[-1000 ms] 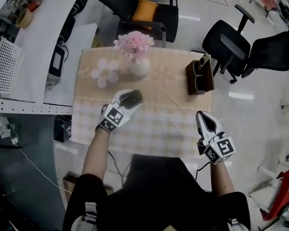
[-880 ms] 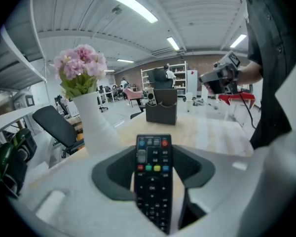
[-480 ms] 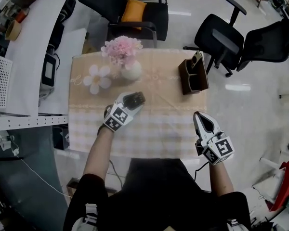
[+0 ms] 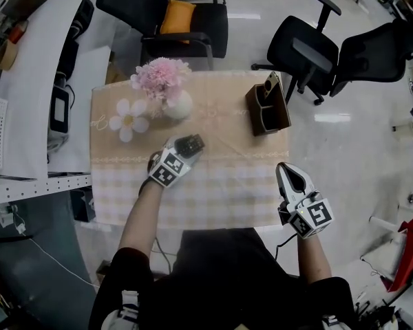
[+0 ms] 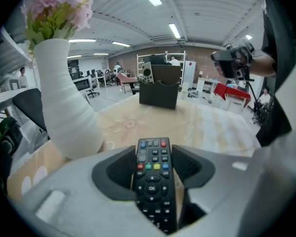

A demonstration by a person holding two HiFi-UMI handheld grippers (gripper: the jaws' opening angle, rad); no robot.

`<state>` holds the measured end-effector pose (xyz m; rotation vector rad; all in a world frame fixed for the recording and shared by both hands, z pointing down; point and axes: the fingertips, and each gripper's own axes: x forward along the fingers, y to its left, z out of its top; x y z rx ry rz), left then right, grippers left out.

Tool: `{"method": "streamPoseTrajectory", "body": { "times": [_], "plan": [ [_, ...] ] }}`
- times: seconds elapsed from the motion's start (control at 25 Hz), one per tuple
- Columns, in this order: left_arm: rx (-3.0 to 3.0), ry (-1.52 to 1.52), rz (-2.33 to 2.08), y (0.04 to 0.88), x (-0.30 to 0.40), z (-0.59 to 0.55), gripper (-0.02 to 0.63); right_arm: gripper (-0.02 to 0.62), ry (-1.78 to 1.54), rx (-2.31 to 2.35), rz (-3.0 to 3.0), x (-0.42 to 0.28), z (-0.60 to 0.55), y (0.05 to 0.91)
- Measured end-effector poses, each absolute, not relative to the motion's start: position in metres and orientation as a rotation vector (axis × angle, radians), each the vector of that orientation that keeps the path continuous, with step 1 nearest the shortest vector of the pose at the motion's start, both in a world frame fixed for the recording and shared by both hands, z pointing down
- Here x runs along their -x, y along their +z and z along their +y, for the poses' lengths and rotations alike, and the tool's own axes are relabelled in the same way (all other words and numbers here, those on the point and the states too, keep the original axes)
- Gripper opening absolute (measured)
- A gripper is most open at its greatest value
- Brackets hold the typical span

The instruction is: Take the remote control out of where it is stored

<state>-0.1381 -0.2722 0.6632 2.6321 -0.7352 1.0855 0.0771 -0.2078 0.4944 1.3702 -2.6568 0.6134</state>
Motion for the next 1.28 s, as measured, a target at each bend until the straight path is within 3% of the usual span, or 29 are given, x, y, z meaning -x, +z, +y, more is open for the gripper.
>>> {"method": "streamPoseTrajectory", "body": {
  "times": [0.6,0.88,1.08,1.28],
  "plan": [
    [-2.571,1.208,-0.709,0.686,0.133,-0.274,0.233,0.006,0.612,-1.364,-2.626,-0.08,-0.204,0.501],
    [-2.597,1.194,-0.712,0.677,0.131,-0.269,0.288,0.005,0.579,-1.359,-2.642,-0.078,-0.2,0.492],
    [-2.619,1.092,-0.781,0.646,0.129,-0.271,0.285,0.005,0.549,-1.36,-2.662,-0.08,-0.193,0.483],
    [-2.679,1.02,-0.882,0.606,0.132,-0.268,0.235,0.005,0.523,-1.337,-2.691,-0.077,-0.183,0.473]
  ]
}}
